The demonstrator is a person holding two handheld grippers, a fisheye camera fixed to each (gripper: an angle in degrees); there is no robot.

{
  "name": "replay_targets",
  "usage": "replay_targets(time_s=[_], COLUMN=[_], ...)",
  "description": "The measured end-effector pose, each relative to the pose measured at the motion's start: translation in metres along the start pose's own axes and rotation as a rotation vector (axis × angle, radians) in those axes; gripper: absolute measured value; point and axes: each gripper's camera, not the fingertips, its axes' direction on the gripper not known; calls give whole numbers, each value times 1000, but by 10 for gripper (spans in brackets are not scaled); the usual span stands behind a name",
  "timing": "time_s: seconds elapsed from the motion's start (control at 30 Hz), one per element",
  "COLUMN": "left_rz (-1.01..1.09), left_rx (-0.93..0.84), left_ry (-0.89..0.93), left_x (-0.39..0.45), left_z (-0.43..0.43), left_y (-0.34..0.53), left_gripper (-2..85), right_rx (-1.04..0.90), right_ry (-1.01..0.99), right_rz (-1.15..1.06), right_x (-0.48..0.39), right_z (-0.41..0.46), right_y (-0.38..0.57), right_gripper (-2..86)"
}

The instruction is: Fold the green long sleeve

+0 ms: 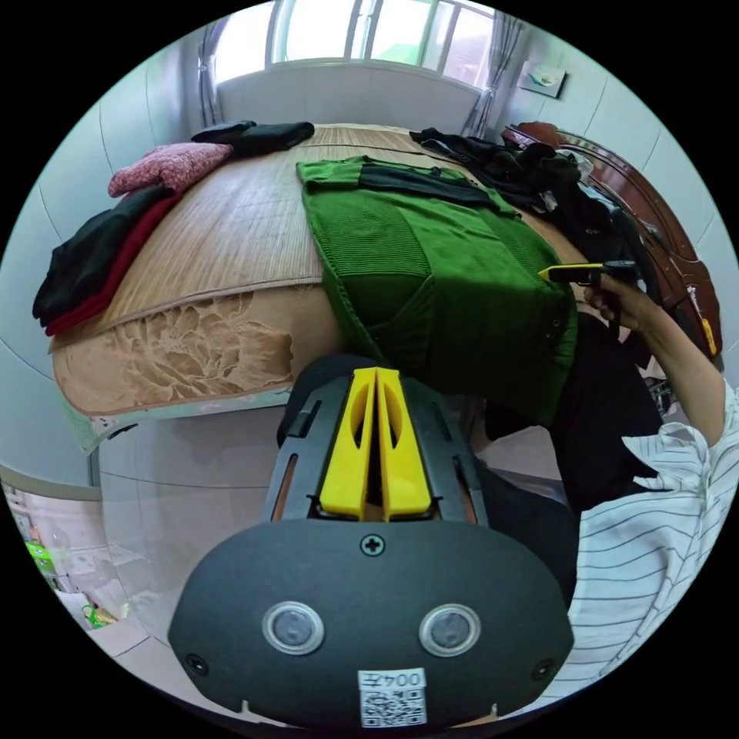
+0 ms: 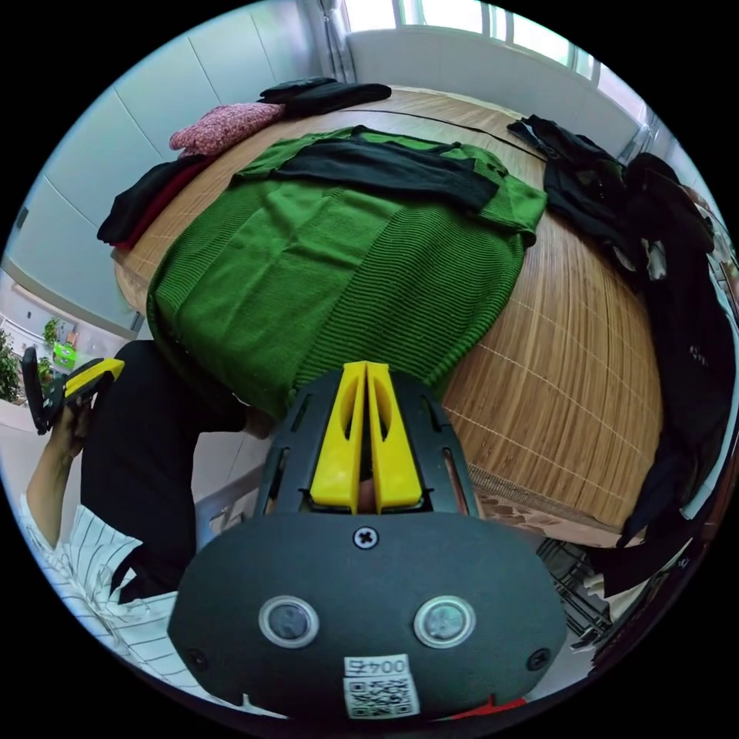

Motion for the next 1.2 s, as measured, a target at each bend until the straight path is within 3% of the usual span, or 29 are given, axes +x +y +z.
replay_targets(time_s=[0.23,0.43,0.63,0.87,0.93,1.07,1.2], left_rz=[14,68,174,140,130,53,2], left_rx=[-61,-78,-71,-32,-27,1,52], left_ry=[163,215,104,4,-6,21,15], left_x=[-23,-33,-20,-25,-30,-60,-85], left_z=[15,19,16,10,6,-10,-27], left_y=[-4,-4,-2,10,14,30,51], left_gripper=[1,0,-1,3,4,5,5], right_rx=[-14,-8,-10,30,107,193,62], right_ry=[103,-10,86,167,51,-408,-501], right_rz=[-57,-17,-65,-39,11,-41,-193], right_x=[-31,-20,-44,-60,-56,-84,-154], right_z=[2,-4,-6,-16,-37,-60,-19], right_y=[-8,-14,-17,-15,-9,7,7], right_gripper=[-6,-7,-7,-2,3,58,94])
